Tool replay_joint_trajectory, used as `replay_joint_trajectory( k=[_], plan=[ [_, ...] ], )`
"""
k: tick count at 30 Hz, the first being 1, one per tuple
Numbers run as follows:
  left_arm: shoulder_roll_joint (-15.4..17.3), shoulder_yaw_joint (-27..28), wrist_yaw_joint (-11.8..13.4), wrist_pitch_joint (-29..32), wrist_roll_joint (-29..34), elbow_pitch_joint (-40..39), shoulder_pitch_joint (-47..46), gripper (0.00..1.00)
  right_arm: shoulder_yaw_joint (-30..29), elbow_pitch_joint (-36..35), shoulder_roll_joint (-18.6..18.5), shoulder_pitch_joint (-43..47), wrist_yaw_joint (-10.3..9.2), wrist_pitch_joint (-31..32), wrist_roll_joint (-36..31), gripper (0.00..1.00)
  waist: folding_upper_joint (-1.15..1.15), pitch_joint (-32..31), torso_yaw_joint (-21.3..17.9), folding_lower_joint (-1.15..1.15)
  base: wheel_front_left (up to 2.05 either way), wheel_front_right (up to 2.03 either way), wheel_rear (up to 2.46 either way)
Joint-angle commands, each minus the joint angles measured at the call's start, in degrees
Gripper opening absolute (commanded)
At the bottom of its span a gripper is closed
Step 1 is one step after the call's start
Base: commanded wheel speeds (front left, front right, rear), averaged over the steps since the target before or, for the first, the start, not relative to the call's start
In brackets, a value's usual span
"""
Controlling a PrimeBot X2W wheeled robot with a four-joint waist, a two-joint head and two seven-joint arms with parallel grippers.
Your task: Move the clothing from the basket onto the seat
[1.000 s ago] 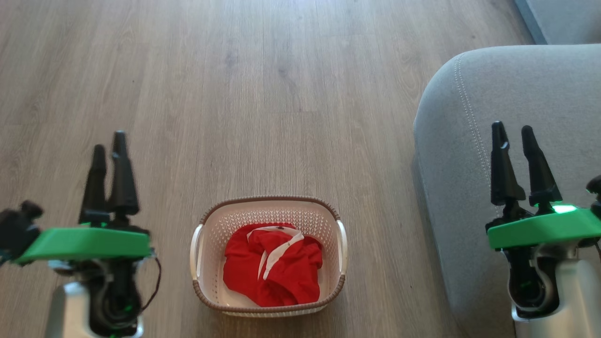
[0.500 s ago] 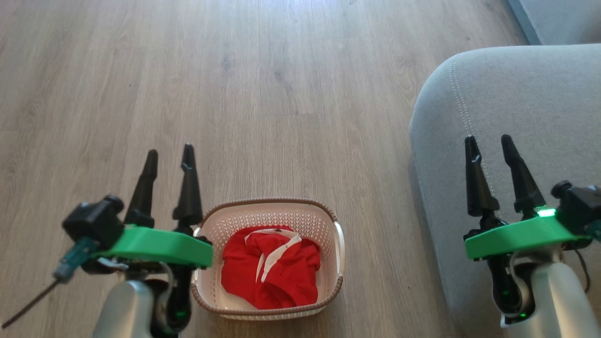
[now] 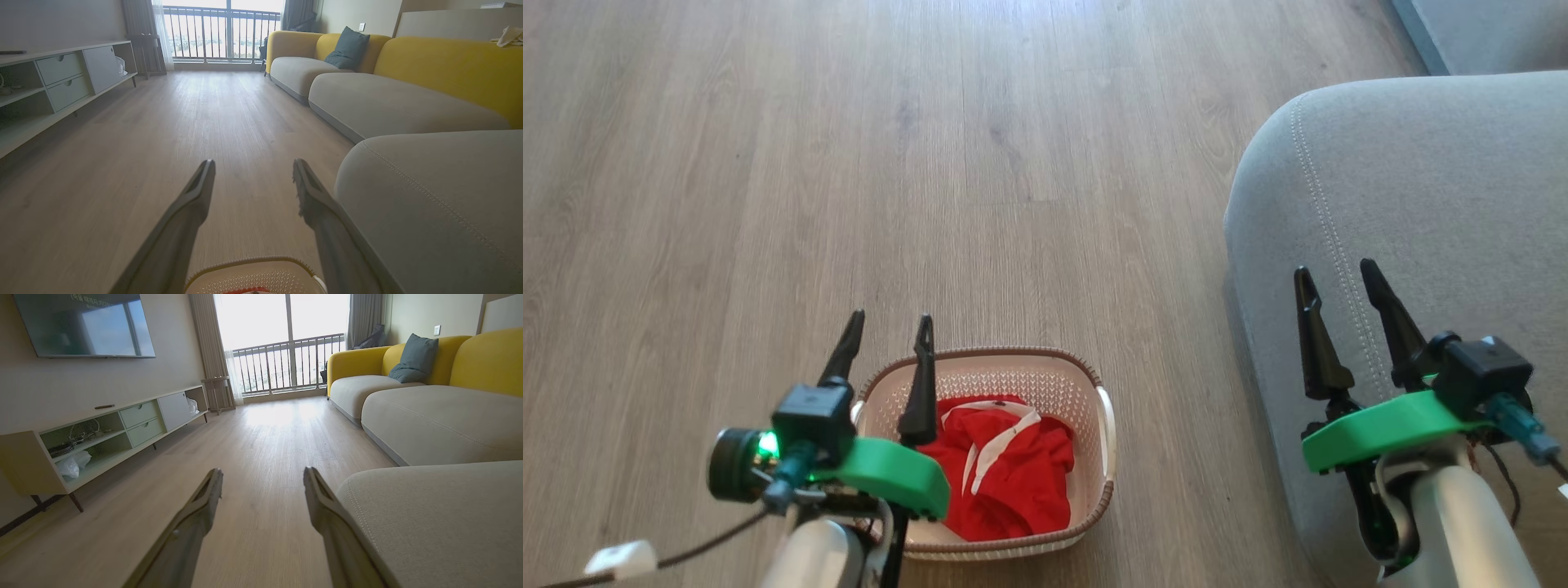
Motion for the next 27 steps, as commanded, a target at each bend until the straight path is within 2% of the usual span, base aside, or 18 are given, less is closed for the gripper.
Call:
replay_joint_trajectory(
  k=[1,5,8,14,18,22,24,27],
  plan=[
    [0.90,0.77,0.75,-0.96,1.50,-1.79,-3.00,1.00,1.45,-1.78,-0.30,-1.52,0.00,-0.84,-1.68,1.00,0.00,0.03,-0.05,0.00,0.00,0.00,0.00],
    [1.48,-1.66,1.72,-1.63,2.81,-0.39,-3.11,1.00,1.92,-0.16,-0.30,-1.42,0.00,-1.52,-4.43,1.00,0.00,0.05,-0.11,0.00,0.00,0.00,0.00],
    [1.00,-1.86,0.88,-2.14,2.59,1.55,-2.96,1.00,1.96,0.66,-0.30,-1.54,0.00,-2.03,-6.17,1.00,0.00,0.06,-0.07,0.00,0.00,0.00,0.00],
    [-1.91,3.28,0.06,-3.14,3.23,3.48,-2.43,1.00,2.01,0.26,-0.30,-2.37,0.00,-3.04,-9.20,1.00,0.00,-0.01,-0.19,0.00,0.00,0.00,0.00],
    [-3.57,8.21,-1.35,-3.81,2.91,4.77,-2.14,1.00,2.16,-0.85,-0.30,-2.73,0.00,-3.72,-11.56,1.00,0.00,-0.22,-0.43,0.00,0.00,0.00,0.00],
    [-4.24,13.05,-0.77,-4.48,4.30,4.46,-2.08,1.00,2.41,-1.55,-0.30,-2.72,0.00,-4.40,-14.13,1.00,0.00,-0.50,-0.76,0.00,0.00,0.00,0.00],
    [-4.30,13.70,-0.65,-4.72,3.60,5.04,-1.71,1.00,2.49,-1.55,-0.30,-2.64,0.00,-4.63,-14.71,1.00,0.00,-0.67,-0.96,0.00,0.00,0.00,0.00],
    [-4.32,12.69,-2.09,-4.72,3.38,8.61,-0.87,1.00,2.65,-1.10,-0.30,-2.25,0.00,-4.63,-14.12,1.00,0.00,-1.01,-1.17,0.00,0.00,0.00,0.00]
  ],
)
